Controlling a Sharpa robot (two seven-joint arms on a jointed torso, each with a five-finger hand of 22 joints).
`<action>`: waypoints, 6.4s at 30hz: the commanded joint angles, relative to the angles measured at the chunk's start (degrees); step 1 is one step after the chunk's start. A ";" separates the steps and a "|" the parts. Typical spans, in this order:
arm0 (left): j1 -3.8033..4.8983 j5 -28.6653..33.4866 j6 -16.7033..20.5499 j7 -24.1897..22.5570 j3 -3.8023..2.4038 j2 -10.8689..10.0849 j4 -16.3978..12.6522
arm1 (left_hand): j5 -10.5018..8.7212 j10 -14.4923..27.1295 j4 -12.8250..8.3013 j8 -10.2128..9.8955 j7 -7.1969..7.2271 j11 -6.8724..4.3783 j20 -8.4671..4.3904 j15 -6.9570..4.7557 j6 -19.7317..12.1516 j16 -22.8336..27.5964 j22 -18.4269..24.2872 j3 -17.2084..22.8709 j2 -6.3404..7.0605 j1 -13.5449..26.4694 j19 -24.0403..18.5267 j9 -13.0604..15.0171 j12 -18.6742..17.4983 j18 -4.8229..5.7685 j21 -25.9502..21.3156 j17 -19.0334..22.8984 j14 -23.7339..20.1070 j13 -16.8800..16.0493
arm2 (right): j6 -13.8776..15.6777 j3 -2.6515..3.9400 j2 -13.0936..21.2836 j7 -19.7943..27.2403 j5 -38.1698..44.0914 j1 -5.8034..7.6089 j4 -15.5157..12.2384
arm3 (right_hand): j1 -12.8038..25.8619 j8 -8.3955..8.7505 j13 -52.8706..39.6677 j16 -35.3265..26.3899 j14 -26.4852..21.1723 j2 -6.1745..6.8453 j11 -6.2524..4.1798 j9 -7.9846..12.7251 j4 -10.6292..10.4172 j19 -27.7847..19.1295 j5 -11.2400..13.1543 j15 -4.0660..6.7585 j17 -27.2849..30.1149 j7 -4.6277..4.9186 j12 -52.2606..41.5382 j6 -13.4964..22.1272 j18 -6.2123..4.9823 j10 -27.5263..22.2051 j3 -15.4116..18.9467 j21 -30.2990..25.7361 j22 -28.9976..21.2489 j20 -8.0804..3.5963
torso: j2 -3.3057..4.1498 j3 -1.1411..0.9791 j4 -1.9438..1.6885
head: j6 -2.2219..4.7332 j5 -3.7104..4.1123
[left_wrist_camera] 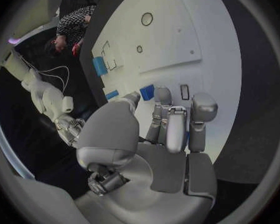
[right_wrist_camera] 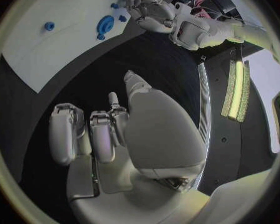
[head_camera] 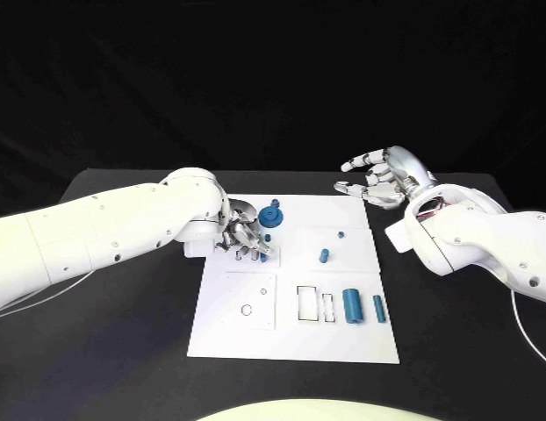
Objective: Assemble the parts on the task board
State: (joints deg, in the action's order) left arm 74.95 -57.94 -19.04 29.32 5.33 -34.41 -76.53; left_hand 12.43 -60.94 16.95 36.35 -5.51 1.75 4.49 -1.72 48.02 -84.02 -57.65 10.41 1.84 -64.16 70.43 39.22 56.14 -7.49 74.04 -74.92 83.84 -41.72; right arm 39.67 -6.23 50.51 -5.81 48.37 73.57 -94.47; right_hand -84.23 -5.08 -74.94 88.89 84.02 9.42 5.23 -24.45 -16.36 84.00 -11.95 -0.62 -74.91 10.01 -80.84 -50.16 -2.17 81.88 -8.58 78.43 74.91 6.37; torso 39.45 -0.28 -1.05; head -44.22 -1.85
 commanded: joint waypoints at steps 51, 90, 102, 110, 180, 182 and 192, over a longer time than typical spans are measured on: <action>-0.96 -1.19 11.89 -0.12 -0.06 -5.06 -4.23 | 6.66 -9.07 -12.23 5.10 2.34 -2.74 -2.06 -2.39 2.74 -5.04 -9.54 42.66 11.17 -2.98 5.85 10.88 5.08 2.67 5.94 -13.44 5.56 -5.52 | -1.88 0.03 -0.05 -1.04 1.01 -0.22 0.58 | 0.02 -0.38 -5.81 -0.45 5.15 -0.83 -0.19 -0.13 -0.08 0.06 0.32 -0.12 -12.13 -0.05 0.35 -0.60 -0.75 -0.39 -0.53 -0.67 7.62 0.28 | -0.02 -0.06 -0.02 | -1.05 -0.52; -2.72 -6.58 9.03 0.78 0.16 -4.47 -5.42 | 7.05 -10.58 -12.89 5.77 2.88 -3.24 -2.48 -2.83 3.52 -5.47 -10.81 43.26 11.14 -1.10 6.78 11.38 5.77 2.93 6.55 -14.19 5.86 -5.78 | -2.36 0.03 -0.11 -1.29 1.07 -0.27 0.67 | 0.24 -0.42 -5.78 -0.45 5.15 -0.84 -0.20 -0.13 -0.14 0.05 0.34 -0.10 -12.14 -0.07 0.37 -0.64 -0.76 -0.39 -0.57 -0.73 7.59 0.26 | -0.01 -0.10 0.07 | -1.74 -0.53; -2.83 -4.87 9.41 0.71 0.16 -4.74 -5.45 | 7.23 -10.87 -13.07 5.90 2.99 -3.35 -2.54 -2.90 3.64 -5.56 -11.01 43.32 11.17 -0.89 6.93 11.46 6.04 2.97 6.65 -14.36 5.91 -6.06 | -2.50 0.02 -0.22 -1.48 1.14 -0.33 0.78 | 0.35 -0.43 -5.74 -0.43 5.17 -0.84 -0.21 -0.13 -0.16 0.07 0.35 -0.09 -12.19 -0.07 0.41 -0.65 -0.75 -0.43 -0.58 -0.71 7.61 0.25 | -0.04 -0.04 0.05 | -1.61 -0.46; -2.91 -3.09 11.40 0.58 0.14 -5.12 -5.12 | 7.37 -11.04 -13.19 5.98 3.06 -3.41 -2.59 -2.96 3.73 -5.55 -11.11 43.45 11.10 -0.77 7.01 11.51 6.20 2.99 6.70 -14.32 5.90 -6.24 | -2.59 0.02 -0.14 -1.67 1.34 -0.42 0.86 | 0.35 -0.43 -5.74 -0.43 5.17 -0.84 -0.21 -0.13 -0.16 0.07 0.35 -0.09 -12.19 -0.07 0.41 -0.65 -0.75 -0.43 -0.58 -0.71 7.61 0.25 | -0.03 0.00 0.05 | -1.24 -0.36; -2.88 -3.36 4.87 0.94 -0.40 -3.83 -3.07 | 7.91 -11.49 -14.63 6.16 3.26 -3.63 -2.81 -3.13 4.04 -5.89 -11.77 44.08 11.56 -0.56 7.43 11.61 6.45 3.14 7.04 -14.92 6.10 -6.39 | -3.06 0.02 -0.41 -1.88 1.76 -0.71 1.28 | 0.63 -0.45 -5.63 -0.47 5.16 -0.86 -0.24 -0.12 -0.11 0.05 0.35 -0.05 -12.14 -0.10 0.51 -0.62 -0.77 -0.49 -0.75 -0.83 7.56 0.21 | 0.00 -0.01 0.06 | -1.87 -0.25; -2.87 -3.19 4.74 0.96 -0.48 -3.86 -3.09 | 7.93 -11.54 -14.72 6.17 3.27 -3.64 -2.82 -3.14 4.09 -5.91 -11.78 44.13 11.55 -0.57 7.44 11.61 6.48 3.14 7.04 -14.95 6.11 -6.42 | -3.04 0.02 -0.42 -1.86 1.76 -0.72 1.29 | 0.63 -0.45 -5.63 -0.47 5.16 -0.86 -0.24 -0.12 -0.11 0.05 0.35 -0.05 -12.14 -0.10 0.51 -0.62 -0.77 -0.49 -0.75 -0.83 7.56 0.21 | 0.00 -0.04 0.06 | -1.89 -0.25; -2.77 -3.06 3.49 1.04 -0.68 -3.92 -2.78 | 7.93 -11.52 -14.76 6.17 3.27 -3.64 -2.82 -3.14 4.10 -5.90 -11.80 44.15 11.56 -0.57 7.45 11.61 6.42 3.14 7.05 -14.93 6.11 -6.33 | -2.99 0.02 -0.52 -1.83 1.77 -0.79 1.38 | 0.63 -0.45 -5.63 -0.47 5.16 -0.86 -0.24 -0.12 -0.11 0.05 0.35 -0.05 -12.14 -0.10 0.51 -0.62 -0.77 -0.49 -0.75 -0.83 7.56 0.21 | -0.02 -0.11 0.01 | -2.08 -0.29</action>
State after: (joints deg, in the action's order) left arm 72.30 -61.06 -13.06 29.54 4.51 -38.20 -79.63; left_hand 20.16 -72.21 14.77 42.32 -2.45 -1.92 1.64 -4.50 51.93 -89.56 -69.37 42.20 13.92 -64.56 77.59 50.77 62.29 -4.79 80.75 -74.91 84.15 -48.08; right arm 37.08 -6.25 50.05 -7.81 49.60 72.83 -93.13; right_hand -83.99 -5.30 -74.91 88.67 84.02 8.74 5.07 -24.49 -16.44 84.00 -11.96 -0.62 -74.92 9.82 -80.63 -50.35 -2.17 81.72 -9.13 77.72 74.90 6.37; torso 39.43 -0.34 -1.02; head -46.26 -2.12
